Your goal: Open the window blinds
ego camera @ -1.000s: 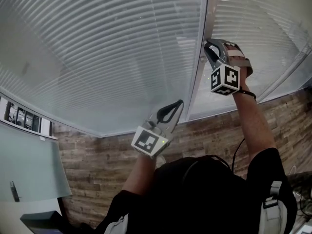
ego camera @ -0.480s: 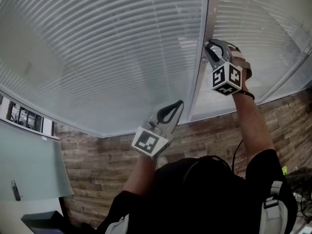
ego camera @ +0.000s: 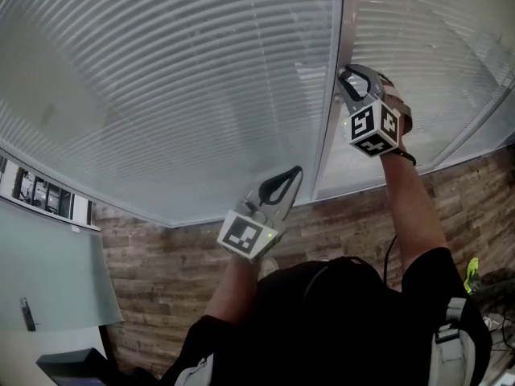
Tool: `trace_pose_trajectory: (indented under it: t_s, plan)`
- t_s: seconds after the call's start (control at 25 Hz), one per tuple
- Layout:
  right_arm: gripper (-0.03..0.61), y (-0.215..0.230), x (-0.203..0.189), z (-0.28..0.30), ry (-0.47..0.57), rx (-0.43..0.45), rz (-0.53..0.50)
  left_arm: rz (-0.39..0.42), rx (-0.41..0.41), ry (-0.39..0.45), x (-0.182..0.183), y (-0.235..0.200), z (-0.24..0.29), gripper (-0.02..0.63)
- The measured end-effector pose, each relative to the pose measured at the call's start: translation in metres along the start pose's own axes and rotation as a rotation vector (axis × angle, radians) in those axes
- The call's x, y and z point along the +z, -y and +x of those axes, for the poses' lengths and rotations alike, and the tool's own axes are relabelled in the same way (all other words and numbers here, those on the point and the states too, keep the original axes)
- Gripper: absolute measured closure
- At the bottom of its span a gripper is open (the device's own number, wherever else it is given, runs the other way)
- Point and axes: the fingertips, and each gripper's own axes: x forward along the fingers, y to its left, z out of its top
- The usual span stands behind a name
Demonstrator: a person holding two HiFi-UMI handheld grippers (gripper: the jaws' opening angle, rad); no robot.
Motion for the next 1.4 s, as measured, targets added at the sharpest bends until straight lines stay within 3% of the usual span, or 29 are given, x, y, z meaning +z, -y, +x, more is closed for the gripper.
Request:
trace_pose_trajectory:
  t_s: [0.28, 0.52, 0.76, 1.08, 1.4]
  plan:
    - [0.451, 0.003, -0.001, 0.000, 0.015, 0.010, 0.100, 0.015, 0.001, 0.010, -0.001, -0.002, 0.000, 0.609]
    - [0.449, 0.005, -0.003, 0.001, 0.054, 0.021, 0.260, 0.003, -0.003, 0.001, 0.000, -0.002, 0.001, 0.609]
    - [0.451, 0.006, -0.005, 0.000, 0.071, 0.003, 0.325, -0.001, -0.003, -0.002, 0.000, -0.002, 0.001, 0.609]
    - [0.449, 0.006, -0.008, 0.003, 0.120, 0.015, 0.559, -0.002, -0.007, -0.005, -0.003, -0.003, 0.004, 0.609]
    - [0.449, 0.007, -0.015, 0.003, 0.148, -0.018, 0.693, 0.004, -0.016, -0.007, -0.003, -0.003, 0.007, 0.609]
